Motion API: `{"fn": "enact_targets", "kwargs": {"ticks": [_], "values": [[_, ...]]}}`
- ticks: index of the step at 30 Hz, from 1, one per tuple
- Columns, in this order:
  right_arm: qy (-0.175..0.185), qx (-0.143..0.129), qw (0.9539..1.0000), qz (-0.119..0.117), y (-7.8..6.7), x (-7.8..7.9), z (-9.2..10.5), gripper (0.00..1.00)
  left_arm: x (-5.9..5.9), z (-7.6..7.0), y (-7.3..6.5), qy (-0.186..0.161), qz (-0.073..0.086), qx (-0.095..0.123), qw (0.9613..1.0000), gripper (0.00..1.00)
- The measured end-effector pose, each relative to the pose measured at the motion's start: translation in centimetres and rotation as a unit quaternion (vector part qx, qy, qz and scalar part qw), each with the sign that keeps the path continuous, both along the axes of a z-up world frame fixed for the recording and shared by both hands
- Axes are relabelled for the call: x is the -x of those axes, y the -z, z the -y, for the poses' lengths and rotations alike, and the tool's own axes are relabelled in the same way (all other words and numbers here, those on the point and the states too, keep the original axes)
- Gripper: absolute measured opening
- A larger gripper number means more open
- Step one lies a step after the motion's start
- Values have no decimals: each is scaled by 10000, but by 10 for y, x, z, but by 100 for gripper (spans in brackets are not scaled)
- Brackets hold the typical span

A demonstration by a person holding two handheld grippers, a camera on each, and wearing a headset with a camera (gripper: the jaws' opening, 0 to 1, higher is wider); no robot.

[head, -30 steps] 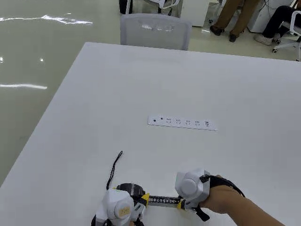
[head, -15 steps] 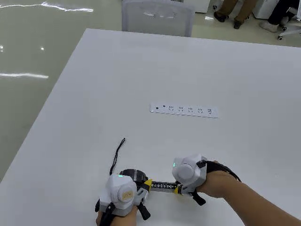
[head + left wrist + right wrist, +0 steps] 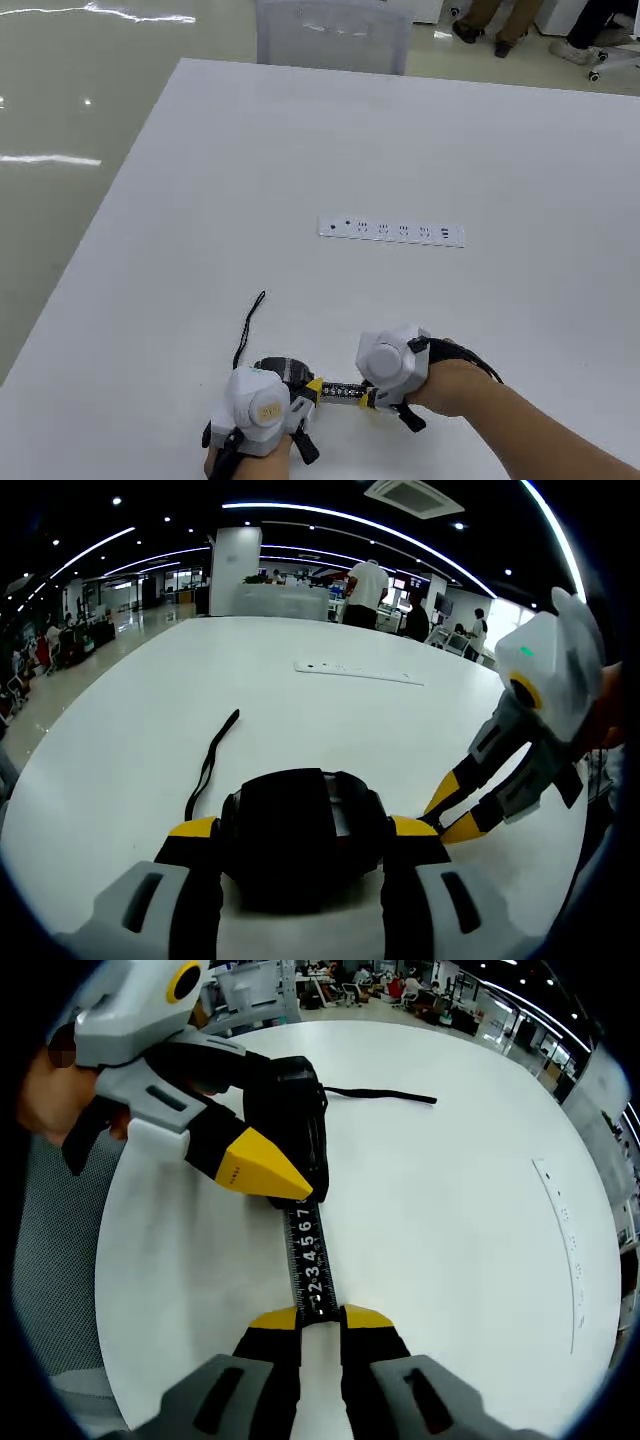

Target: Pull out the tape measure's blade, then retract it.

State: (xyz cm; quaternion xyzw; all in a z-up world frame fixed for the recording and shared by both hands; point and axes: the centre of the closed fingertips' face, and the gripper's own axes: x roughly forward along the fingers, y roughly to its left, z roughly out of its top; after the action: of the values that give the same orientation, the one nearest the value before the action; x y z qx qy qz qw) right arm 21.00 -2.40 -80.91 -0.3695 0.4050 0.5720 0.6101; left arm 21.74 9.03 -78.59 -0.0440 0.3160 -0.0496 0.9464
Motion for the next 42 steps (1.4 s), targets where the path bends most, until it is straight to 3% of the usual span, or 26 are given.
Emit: {"fn": "enact_targets", "kwargs": {"ticks": [6,21,42], "values": [[-46,-12,10000,4,0,0,-6,13,2,1,-4,-5,-3,6,10000,61],[-77,-71,9999,-25,1,0,-20,13,0,0,-1,9,-3,34,10000,61],[-134,-351,9993,9,1,3,-40,13,-2,-2,2,11,-2,111,9999,61]]}}
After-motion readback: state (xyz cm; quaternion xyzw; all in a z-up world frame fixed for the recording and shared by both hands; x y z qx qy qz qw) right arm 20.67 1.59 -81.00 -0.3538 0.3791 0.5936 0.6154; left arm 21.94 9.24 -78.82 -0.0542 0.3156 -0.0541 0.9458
